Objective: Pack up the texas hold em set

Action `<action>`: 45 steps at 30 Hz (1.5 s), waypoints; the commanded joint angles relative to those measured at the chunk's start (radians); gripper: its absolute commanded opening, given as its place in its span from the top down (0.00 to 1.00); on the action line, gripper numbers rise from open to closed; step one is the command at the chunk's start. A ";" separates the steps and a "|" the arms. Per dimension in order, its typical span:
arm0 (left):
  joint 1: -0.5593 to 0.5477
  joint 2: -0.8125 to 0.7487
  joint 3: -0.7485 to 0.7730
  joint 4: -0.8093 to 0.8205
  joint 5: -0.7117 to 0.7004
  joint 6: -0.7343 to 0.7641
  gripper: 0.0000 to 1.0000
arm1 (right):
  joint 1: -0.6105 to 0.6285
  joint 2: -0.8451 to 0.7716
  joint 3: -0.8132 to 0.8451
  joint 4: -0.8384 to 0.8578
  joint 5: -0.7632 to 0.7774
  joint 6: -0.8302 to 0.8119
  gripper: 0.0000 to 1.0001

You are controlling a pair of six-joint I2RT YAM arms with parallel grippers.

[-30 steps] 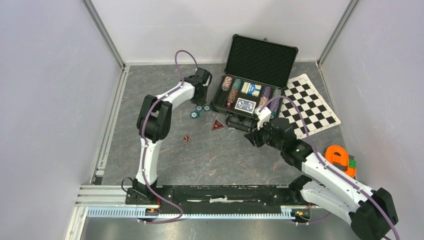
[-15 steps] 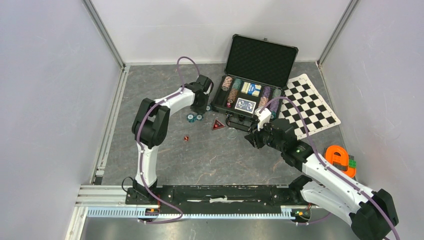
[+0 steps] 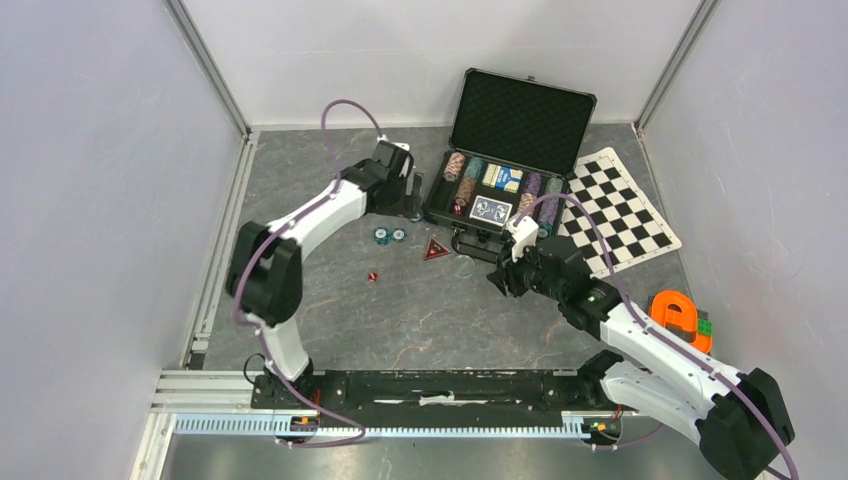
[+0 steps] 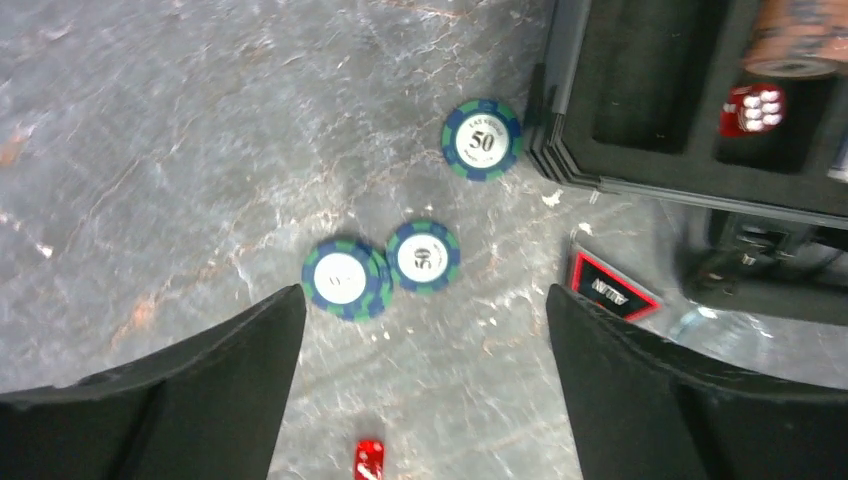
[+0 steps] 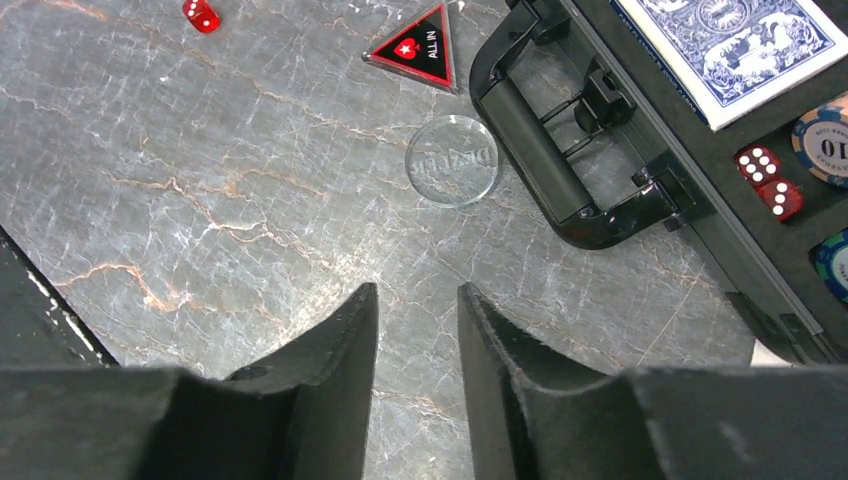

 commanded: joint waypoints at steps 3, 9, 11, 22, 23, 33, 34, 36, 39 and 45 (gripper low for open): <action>-0.005 -0.253 -0.203 0.097 -0.083 -0.081 0.00 | 0.001 0.000 0.000 0.083 0.095 0.050 0.23; -0.005 -0.384 -0.378 0.167 -0.058 -0.094 0.00 | 0.000 -0.064 -0.012 0.128 0.226 0.153 0.02; -0.006 -0.413 -0.435 0.210 -0.037 -0.107 0.00 | 0.001 -0.083 -0.054 0.167 0.244 0.147 0.02; -0.005 -0.472 -0.606 0.347 0.015 -0.072 0.04 | 0.000 -0.135 -0.209 0.321 0.310 0.124 0.04; -0.005 -0.471 -0.613 0.356 0.018 -0.069 0.05 | 0.001 -0.144 -0.221 0.337 0.310 0.125 0.04; -0.003 -0.338 -0.555 0.339 -0.030 -0.063 0.03 | 0.001 -0.161 -0.234 0.330 0.298 0.104 0.05; -0.001 -0.327 -0.547 0.343 -0.031 -0.060 0.03 | 0.001 -0.162 -0.232 0.328 0.298 0.102 0.05; 0.001 -0.298 -0.516 0.329 -0.042 -0.057 0.07 | 0.001 -0.165 -0.229 0.325 0.300 0.100 0.05; 0.024 -0.245 -0.457 0.280 -0.055 -0.072 0.15 | 0.001 -0.164 -0.225 0.326 0.298 0.099 0.06; 0.065 -0.169 -0.363 0.177 -0.005 -0.028 0.23 | 0.001 -0.148 -0.224 0.324 0.287 0.102 0.06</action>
